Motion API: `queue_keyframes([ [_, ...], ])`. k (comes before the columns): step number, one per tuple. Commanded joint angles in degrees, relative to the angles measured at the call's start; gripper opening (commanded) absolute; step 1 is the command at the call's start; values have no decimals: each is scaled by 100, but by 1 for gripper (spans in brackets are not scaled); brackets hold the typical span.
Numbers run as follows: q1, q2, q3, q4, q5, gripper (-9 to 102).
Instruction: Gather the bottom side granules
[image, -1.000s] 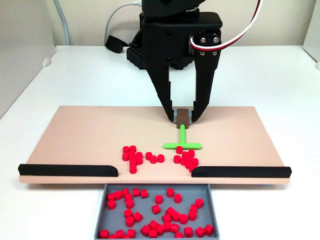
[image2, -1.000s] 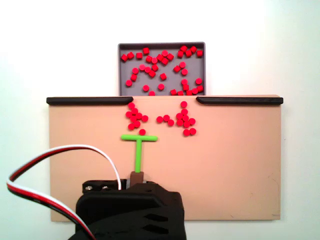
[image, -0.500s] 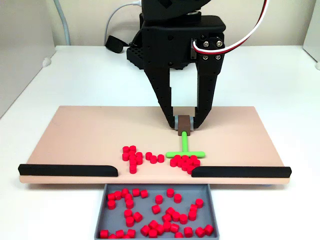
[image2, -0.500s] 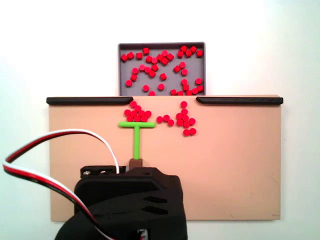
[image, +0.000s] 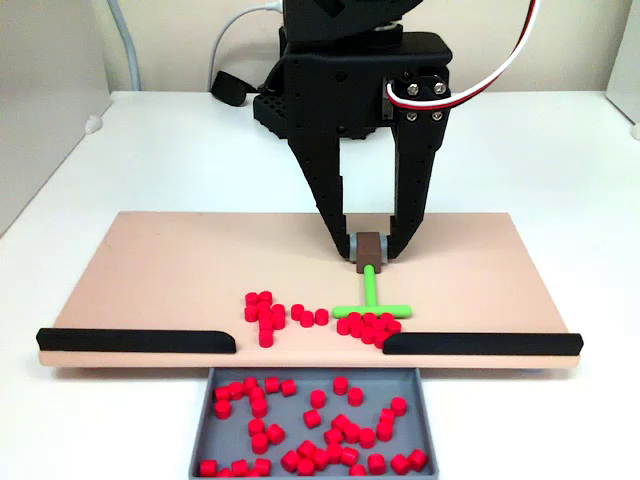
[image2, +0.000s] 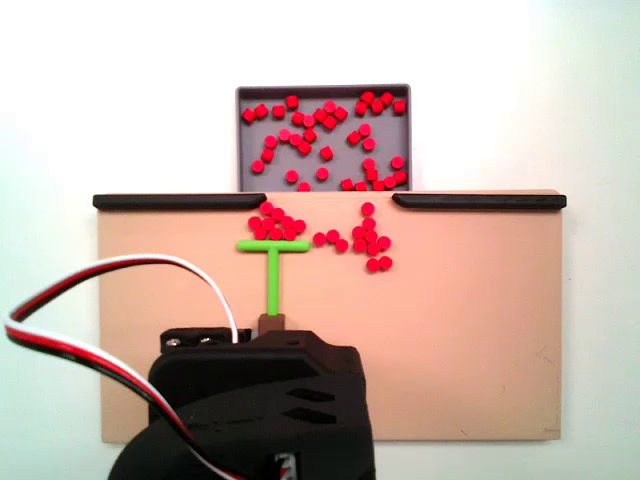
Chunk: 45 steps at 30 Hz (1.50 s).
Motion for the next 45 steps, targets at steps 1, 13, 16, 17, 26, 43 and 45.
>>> queue_keyframes([
  [1, -35, 26, -18, 26, 53, 3],
  [13, -158, 747, -18, 606, 246, 3],
  [16, -185, 1020, -18, 861, 281, 3],
  [17, -185, 1116, -18, 949, 281, 3],
  [26, 158, 1907, -18, 1600, -88, 2],
  [43, 475, 1793, 70, 1608, -501, 2],
  [45, 448, 1784, 70, 1608, -492, 2],
])
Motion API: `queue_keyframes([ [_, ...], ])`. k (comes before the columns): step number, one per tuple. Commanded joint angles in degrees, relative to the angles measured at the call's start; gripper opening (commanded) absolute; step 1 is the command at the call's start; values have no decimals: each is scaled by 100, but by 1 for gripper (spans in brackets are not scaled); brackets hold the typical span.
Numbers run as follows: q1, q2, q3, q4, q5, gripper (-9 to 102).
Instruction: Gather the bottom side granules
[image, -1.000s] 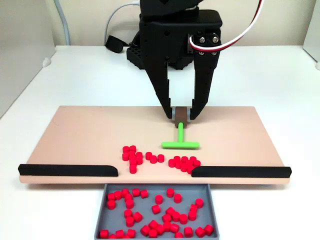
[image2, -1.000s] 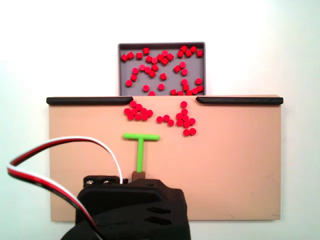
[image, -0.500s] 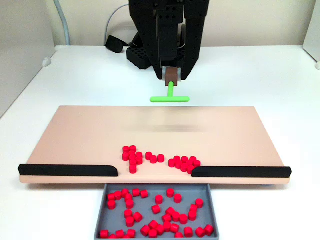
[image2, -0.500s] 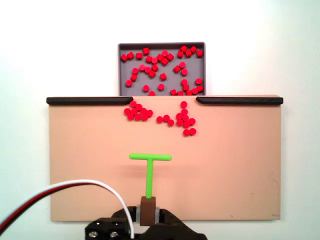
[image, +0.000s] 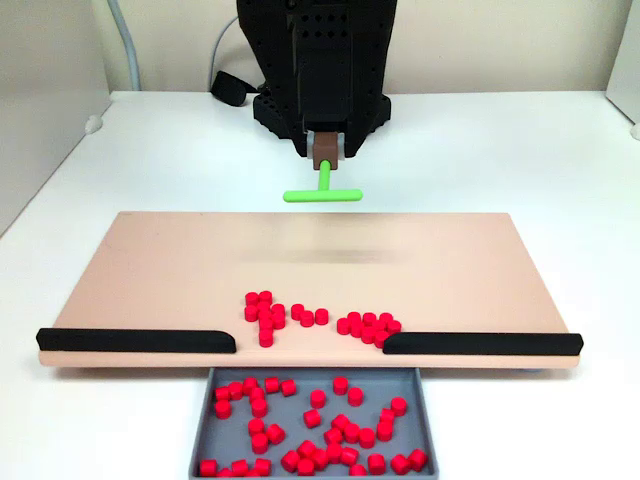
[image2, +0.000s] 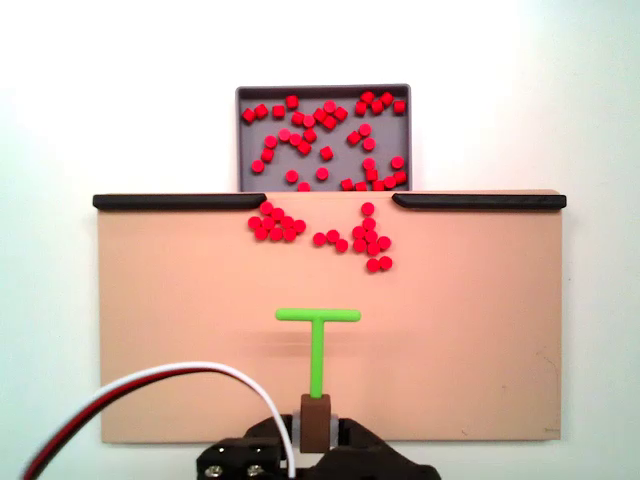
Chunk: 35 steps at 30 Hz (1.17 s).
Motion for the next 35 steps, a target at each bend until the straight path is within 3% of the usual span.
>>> queue_keyframes([
  [1, 18, 9, -18, 9, -9, 1],
  [35, -35, 202, -44, 105, -176, 0],
])
